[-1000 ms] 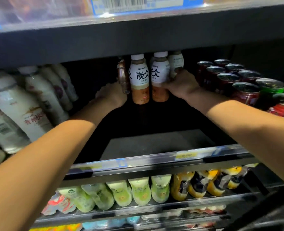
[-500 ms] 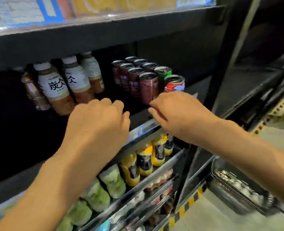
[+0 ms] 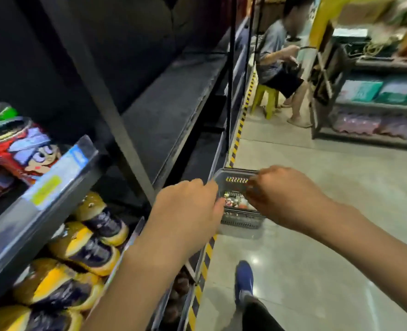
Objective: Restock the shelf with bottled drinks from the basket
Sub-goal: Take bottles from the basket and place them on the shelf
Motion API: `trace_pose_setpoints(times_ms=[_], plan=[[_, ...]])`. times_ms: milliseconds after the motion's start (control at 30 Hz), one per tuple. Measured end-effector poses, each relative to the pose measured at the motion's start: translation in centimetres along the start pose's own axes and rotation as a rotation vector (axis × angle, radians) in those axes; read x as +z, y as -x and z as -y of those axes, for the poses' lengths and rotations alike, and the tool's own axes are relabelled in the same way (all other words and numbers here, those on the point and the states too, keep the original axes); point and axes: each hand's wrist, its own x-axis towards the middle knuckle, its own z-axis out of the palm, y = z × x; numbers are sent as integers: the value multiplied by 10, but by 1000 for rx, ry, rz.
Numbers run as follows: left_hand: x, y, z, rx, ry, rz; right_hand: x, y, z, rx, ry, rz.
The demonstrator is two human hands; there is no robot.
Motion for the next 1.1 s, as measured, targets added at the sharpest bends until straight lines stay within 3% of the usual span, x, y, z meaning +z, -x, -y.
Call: trace_pose_setpoints(times_ms=[333,567,733,900,1100], plan=[[152,-215,-23,3,95,379,94,-118,-146,208,-51,205],[231,-382,-13,-134,170,614,147,-248,-255,212,-129,406],[305,-450,-2,-177,273,726,207,-317,-311,199,-176,533],[412,-500,13,-161,242,853,308,-370,-337,215,-265,674],[590,-532,27,-144,188,1039,468,-424,-358,224,-295,819]])
